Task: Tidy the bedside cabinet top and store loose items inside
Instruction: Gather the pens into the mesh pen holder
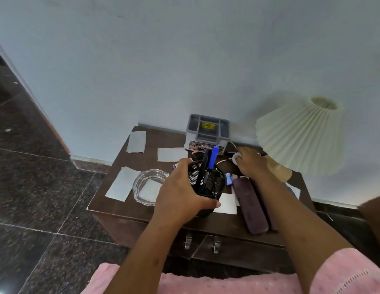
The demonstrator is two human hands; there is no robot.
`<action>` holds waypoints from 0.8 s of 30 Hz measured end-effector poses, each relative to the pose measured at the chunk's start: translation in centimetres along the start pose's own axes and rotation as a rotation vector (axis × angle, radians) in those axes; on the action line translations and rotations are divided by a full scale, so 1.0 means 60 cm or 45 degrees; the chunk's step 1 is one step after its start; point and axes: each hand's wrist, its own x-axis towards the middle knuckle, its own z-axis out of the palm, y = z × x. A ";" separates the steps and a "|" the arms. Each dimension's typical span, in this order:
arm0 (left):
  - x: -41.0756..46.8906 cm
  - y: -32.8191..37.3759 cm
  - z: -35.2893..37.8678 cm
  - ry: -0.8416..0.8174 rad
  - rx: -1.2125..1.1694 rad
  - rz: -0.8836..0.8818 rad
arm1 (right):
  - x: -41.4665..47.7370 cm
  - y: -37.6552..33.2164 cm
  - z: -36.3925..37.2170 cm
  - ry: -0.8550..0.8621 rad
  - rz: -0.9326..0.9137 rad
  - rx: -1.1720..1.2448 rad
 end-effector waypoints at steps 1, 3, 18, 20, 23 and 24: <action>0.001 0.000 0.001 0.003 0.003 -0.001 | 0.004 -0.003 0.005 -0.041 -0.010 -0.038; 0.002 -0.001 0.003 0.012 0.002 -0.007 | 0.011 -0.013 0.014 -0.093 -0.014 -0.138; 0.011 -0.016 -0.005 0.056 -0.018 -0.064 | 0.022 -0.039 0.059 0.263 0.068 -0.500; 0.012 -0.016 -0.006 0.056 -0.006 -0.062 | 0.018 -0.040 0.053 0.332 0.003 -0.491; 0.014 -0.015 -0.008 0.045 0.011 -0.057 | 0.002 -0.044 0.034 0.447 -0.096 -0.447; 0.015 -0.013 -0.009 0.043 0.014 -0.058 | -0.008 -0.048 0.026 0.473 -0.116 -0.438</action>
